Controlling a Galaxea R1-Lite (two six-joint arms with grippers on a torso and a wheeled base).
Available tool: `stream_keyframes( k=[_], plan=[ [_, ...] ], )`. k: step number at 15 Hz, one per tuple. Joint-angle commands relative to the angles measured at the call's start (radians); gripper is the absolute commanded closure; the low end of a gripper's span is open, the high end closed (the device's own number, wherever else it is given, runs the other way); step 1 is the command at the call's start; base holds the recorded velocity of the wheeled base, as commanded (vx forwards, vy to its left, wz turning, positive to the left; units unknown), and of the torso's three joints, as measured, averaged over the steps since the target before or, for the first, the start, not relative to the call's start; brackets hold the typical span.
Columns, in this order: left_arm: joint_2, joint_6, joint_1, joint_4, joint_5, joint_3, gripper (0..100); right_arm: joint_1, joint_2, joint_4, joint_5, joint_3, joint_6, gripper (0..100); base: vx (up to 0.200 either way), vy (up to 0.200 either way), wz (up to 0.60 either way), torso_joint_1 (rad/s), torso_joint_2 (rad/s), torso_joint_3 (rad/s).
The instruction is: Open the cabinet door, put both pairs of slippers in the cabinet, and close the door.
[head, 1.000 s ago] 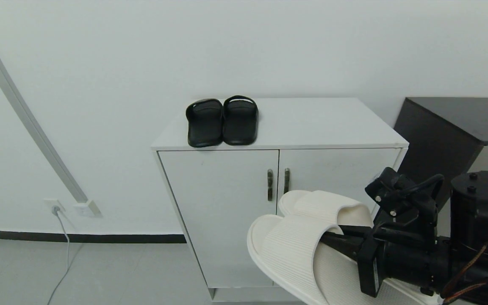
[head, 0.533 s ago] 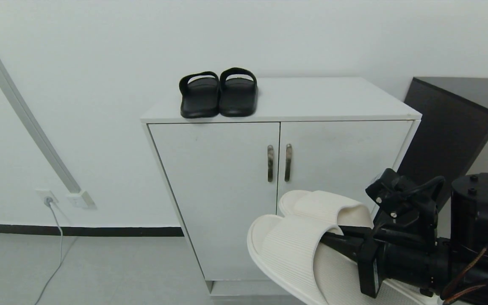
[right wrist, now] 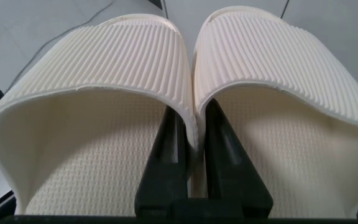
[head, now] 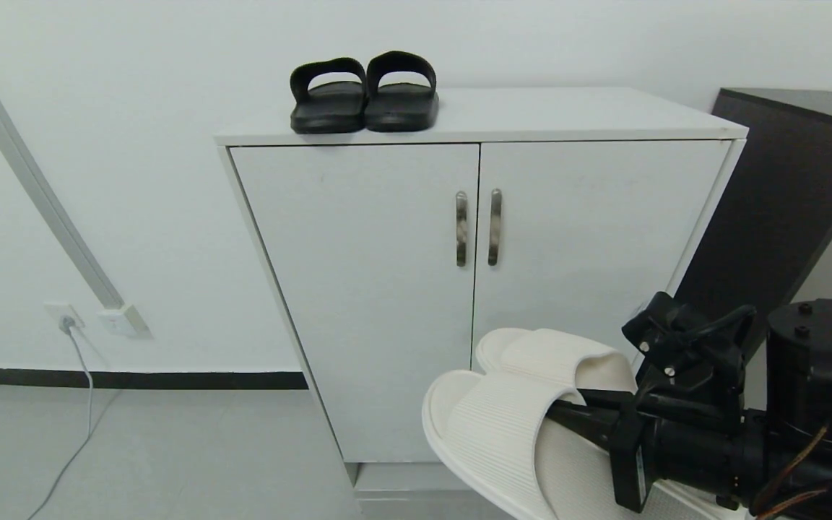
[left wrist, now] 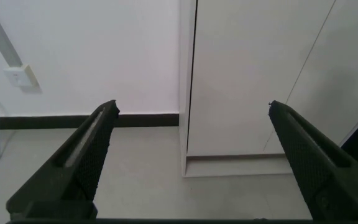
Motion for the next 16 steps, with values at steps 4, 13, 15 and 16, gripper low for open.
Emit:
stream_keyframes(
  k=[4, 13, 15, 16],
  plan=[
    [0.001, 0.018, 0.000, 0.001, -0.002, 0.001, 0, 0.000, 0.011, -0.011, 0.000, 0.003, -0.001, 100, 0.000, 0.000, 0.00, -0.024, 0.42, 0.381],
    [0.409, -0.072, -0.011, -0.013, -0.158, -0.376, 0, -0.002, 0.013, -0.034, -0.001, 0.019, -0.019, 100, 0.000, 0.000, 0.00, 0.000, 0.04, 0.041],
    [0.573, -0.061, -0.011, -0.088, -0.335, -0.419, 0, -0.002, 0.011, -0.034, -0.003, 0.020, -0.019, 100, 0.000, 0.000, 0.00, 0.000, 0.00, 0.000],
    [0.630, -0.063, -0.011, -0.129, -0.401, -0.425, 0, -0.002, 0.008, -0.034, -0.003, 0.023, -0.019, 100, 0.000, 0.000, 0.00, 0.000, 0.00, 0.000]
  ],
)
